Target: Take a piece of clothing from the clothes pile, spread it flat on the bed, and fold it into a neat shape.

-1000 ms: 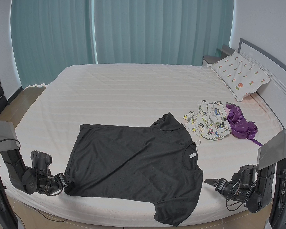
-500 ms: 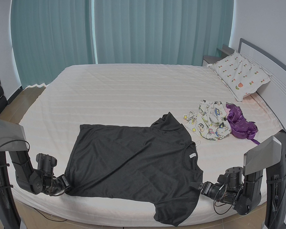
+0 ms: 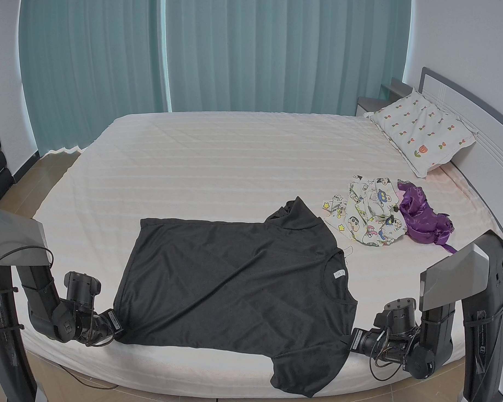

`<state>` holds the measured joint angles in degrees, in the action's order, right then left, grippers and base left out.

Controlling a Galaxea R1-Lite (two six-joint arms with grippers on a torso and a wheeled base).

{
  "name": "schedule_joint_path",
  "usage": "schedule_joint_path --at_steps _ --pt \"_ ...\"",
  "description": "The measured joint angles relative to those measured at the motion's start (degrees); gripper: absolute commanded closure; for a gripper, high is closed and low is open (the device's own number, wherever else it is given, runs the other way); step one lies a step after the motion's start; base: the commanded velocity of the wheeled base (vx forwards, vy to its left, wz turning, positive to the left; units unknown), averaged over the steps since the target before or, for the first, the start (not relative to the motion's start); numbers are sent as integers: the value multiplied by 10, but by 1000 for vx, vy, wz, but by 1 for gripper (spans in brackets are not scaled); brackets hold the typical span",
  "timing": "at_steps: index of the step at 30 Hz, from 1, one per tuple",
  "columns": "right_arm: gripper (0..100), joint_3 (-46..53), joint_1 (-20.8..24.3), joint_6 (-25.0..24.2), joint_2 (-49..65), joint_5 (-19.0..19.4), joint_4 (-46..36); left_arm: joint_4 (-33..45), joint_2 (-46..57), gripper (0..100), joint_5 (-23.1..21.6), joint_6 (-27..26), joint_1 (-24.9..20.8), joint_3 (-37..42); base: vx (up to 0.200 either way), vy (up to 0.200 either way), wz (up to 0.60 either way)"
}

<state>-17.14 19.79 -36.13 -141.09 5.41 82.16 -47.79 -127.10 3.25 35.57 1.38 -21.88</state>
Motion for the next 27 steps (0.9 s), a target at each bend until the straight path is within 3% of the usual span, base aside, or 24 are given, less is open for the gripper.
schedule_joint_path --at_steps 14,19,27 --pt "100 68 -74 53 35 38 1 38 -1 100 7 -10 0 6 0 0 0" --pt "100 75 -80 61 35 39 1 87 5 100 7 -33 -1 8 0 0 0" --pt "100 79 -82 65 35 40 0 96 15 100 9 -37 -2 8 0 0 0"
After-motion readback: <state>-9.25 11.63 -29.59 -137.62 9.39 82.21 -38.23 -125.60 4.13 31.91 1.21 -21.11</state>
